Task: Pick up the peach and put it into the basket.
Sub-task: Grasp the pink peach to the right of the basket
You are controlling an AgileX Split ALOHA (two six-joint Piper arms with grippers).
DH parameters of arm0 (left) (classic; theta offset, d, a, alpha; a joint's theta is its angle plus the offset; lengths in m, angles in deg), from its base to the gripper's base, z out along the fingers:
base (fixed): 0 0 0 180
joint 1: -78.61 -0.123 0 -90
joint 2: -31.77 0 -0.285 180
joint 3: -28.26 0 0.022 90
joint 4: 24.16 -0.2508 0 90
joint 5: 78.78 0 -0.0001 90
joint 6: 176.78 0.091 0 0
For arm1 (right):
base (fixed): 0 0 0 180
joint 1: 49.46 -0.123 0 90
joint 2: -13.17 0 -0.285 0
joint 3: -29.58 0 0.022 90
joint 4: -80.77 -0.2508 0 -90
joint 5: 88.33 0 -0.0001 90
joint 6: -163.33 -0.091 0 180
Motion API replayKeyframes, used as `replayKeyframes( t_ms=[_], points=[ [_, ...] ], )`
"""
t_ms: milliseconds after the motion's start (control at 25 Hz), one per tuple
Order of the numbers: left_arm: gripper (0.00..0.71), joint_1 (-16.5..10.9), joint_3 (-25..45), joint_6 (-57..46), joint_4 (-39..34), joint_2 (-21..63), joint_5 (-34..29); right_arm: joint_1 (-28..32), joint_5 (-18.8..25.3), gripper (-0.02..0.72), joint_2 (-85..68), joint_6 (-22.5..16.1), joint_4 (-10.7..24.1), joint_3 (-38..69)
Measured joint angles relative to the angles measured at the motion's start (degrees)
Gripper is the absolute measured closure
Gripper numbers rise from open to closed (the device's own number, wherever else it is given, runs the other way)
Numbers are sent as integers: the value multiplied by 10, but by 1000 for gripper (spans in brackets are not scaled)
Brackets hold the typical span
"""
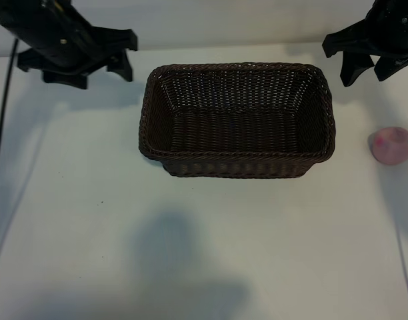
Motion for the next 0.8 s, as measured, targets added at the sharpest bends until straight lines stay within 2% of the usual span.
replayKeyframes(
  t_ms=[160,360,600,680,800],
  points=[
    [65,0,0,-2,-9,12,-43,0,0,197,0,0,0,0],
    [84,0,0,-2,-13,34,-51,0,0,214,0,0,1,0],
    [113,0,0,-2,-13,50,-42,0,0,268,0,-3,31,0],
    [121,0,0,-2,-13,50,-42,0,1,258,0,-5,42,0],
    [125,0,0,-2,-13,50,-39,0,1,194,0,-14,59,0]
  ],
)
